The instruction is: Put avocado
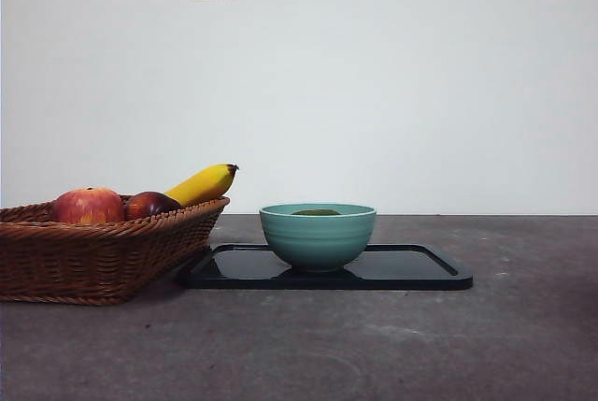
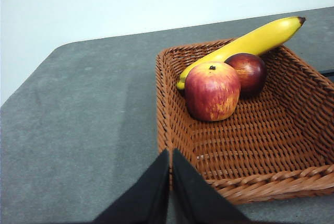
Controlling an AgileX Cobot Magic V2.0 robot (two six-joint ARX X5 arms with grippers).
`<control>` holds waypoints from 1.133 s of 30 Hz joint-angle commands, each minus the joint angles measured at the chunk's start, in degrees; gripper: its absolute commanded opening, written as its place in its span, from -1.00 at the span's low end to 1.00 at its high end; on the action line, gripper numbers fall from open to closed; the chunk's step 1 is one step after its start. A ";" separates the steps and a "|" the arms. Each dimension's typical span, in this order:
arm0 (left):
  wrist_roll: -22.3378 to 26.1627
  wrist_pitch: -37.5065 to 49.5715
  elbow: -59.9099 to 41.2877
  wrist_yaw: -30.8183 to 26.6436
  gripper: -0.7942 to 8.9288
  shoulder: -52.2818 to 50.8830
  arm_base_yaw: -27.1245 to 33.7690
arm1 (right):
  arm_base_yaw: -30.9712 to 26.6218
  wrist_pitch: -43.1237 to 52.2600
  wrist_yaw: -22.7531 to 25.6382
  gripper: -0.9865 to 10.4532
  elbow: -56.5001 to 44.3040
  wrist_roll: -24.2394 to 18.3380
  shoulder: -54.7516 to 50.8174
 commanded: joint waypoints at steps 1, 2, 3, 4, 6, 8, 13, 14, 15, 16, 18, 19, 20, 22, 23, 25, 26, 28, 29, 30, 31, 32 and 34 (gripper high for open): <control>-0.15 -0.46 -1.18 -0.15 -0.82 -0.07 0.07 | 0.50 0.59 -0.15 -0.82 0.39 0.57 0.39; -0.15 -0.46 -1.18 -0.17 -0.82 -0.07 0.07 | 0.50 0.57 -0.15 -0.82 0.39 0.57 0.39; -0.15 -0.46 -1.18 -0.17 -0.82 -0.07 0.07 | 0.50 0.59 -0.15 -0.82 0.39 0.57 0.39; -0.15 -0.46 -1.18 -0.17 -0.82 -0.07 0.07 | 0.50 0.59 -0.15 -0.82 0.39 0.57 0.39; -0.15 -0.46 -1.18 -0.17 -0.82 -0.07 0.07 | 0.50 0.57 -0.15 -0.82 0.39 0.57 0.39; -0.15 -0.46 -1.18 -0.17 -0.82 -0.07 0.07 | 0.50 0.57 -0.15 -0.82 0.39 0.57 0.39; -0.15 -0.46 -1.18 -0.15 -0.82 -0.07 0.07 | 0.50 0.59 -0.15 -0.82 0.39 0.57 0.39; -0.15 -0.46 -1.18 -0.15 -0.82 -0.07 0.07 | 0.50 0.59 -0.15 -0.82 0.39 0.57 0.39; -0.15 -0.46 -1.18 -0.17 -0.82 -0.07 0.07 | 0.50 0.59 -0.15 -0.82 0.39 0.57 0.39; -0.15 -0.48 -1.18 -0.15 -0.82 -0.07 0.07 | 0.50 0.57 -0.15 -0.82 0.39 0.57 0.39; -0.15 -0.46 -1.18 -0.15 -0.82 -0.07 0.07 | 0.63 0.57 -0.13 -0.82 0.39 0.57 0.31; -0.15 -0.48 -1.18 -0.17 -0.82 -0.07 0.07 | 0.61 0.55 -0.20 -0.82 0.39 0.59 0.00; -0.15 -0.46 -1.18 -0.17 -0.82 -0.07 0.07 | 0.11 0.55 0.07 -0.82 0.39 0.57 -0.61; -0.15 -0.46 -1.18 -0.15 -0.82 -0.07 0.07 | -1.33 0.85 0.00 -0.82 0.39 -0.72 -1.92; -0.15 -0.48 -1.18 -0.17 -0.82 -0.07 0.07 | -2.56 1.33 -0.02 -0.82 0.39 -1.62 -2.60; -0.15 -0.48 -1.18 -0.15 -0.82 -0.07 0.07 | -5.88 3.48 0.07 -0.82 0.37 -2.58 -4.61; -0.15 -0.48 -1.18 -0.17 -0.82 -0.07 0.07 | -8.22 5.46 0.07 -0.82 0.35 -2.67 -6.08; -0.15 -0.46 -1.18 -0.17 -0.82 -0.07 0.07 | -12.44 9.33 0.09 -0.82 0.33 -2.82 -8.55; -0.15 -0.48 -1.18 -0.17 -0.82 -0.07 0.07 | -14.97 11.28 0.17 -0.82 0.26 -3.39 -9.94; -0.15 -0.46 -1.18 -0.15 -0.82 -0.07 0.07 | -17.16 12.79 0.28 -0.82 0.13 -4.28 -11.13; -0.15 -0.48 -1.18 -0.15 -0.82 -0.07 0.07 | -19.65 14.53 0.33 -0.82 -0.22 -5.44 -12.46; -0.15 -0.48 -1.18 -0.17 -0.82 -0.07 0.07 | -21.70 15.82 0.33 -0.82 -0.59 -6.36 -13.57; -0.15 -0.46 -1.18 -0.15 -0.82 -0.07 0.07 | -26.03 18.82 0.35 -0.82 -2.27 -8.24 -16.06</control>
